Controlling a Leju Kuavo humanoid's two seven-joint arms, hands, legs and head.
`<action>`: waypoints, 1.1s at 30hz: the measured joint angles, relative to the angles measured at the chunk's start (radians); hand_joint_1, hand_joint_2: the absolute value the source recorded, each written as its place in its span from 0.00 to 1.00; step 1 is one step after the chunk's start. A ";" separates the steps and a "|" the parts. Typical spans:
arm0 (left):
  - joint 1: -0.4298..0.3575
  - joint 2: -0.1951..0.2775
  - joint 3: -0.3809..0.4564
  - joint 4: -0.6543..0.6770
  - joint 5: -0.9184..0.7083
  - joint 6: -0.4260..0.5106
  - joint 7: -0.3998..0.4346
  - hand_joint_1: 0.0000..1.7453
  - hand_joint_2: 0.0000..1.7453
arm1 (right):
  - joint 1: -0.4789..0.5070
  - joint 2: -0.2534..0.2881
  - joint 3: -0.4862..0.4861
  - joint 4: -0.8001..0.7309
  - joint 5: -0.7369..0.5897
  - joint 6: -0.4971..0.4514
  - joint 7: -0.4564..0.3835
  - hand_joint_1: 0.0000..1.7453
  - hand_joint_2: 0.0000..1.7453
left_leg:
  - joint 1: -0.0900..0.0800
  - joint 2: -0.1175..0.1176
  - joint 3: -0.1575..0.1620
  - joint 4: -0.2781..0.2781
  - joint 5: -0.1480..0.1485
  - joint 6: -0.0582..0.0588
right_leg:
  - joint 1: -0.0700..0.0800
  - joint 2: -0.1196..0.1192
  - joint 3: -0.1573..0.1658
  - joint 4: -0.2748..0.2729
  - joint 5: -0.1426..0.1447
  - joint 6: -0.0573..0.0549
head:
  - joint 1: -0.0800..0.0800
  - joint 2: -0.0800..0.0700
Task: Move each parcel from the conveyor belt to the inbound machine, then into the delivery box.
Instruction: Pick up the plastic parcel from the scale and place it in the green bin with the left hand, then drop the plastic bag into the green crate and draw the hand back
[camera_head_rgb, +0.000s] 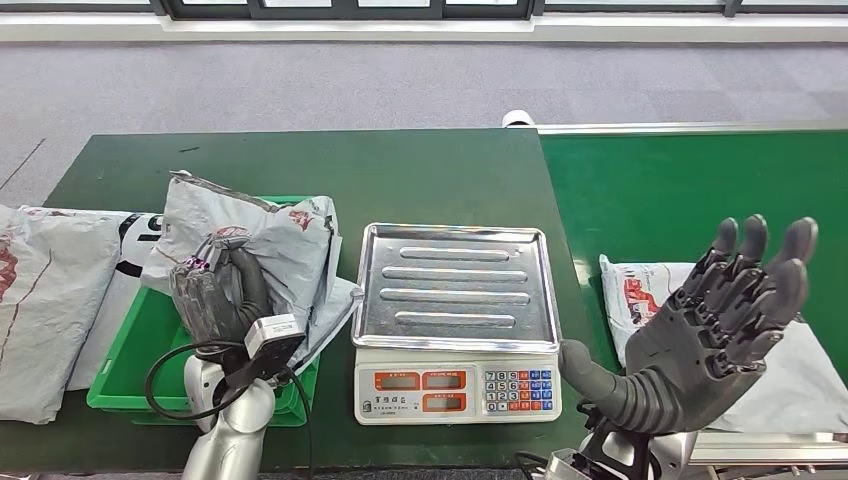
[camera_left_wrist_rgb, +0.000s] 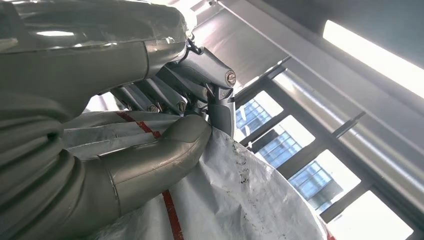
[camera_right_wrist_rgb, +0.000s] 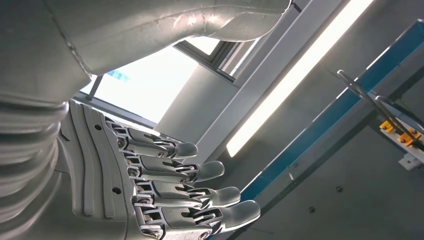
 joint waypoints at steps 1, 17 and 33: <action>0.000 0.000 0.002 0.010 -0.004 0.000 0.004 1.00 1.00 | 0.000 0.000 0.000 0.000 0.001 0.000 0.000 0.00 1.00 | 0.000 0.000 0.000 0.000 0.000 0.000 | 0.000 0.000 0.000 0.000 0.000 0.000 | 0.000 0.000; 0.000 -0.001 0.031 0.076 -0.015 0.000 0.031 0.00 1.00 | 0.001 0.000 0.000 0.000 0.002 0.000 0.000 0.00 1.00 | 0.000 0.000 0.000 0.000 0.000 0.000 | 0.000 0.000 0.000 0.000 0.000 0.000 | 0.000 0.000; 0.014 -0.003 0.062 -0.008 0.107 0.000 -0.074 0.00 1.00 | 0.001 0.000 -0.001 0.000 0.002 0.000 0.000 0.00 1.00 | 0.000 0.000 0.000 0.000 0.000 0.000 | 0.000 0.000 0.000 0.000 0.000 0.000 | 0.000 0.000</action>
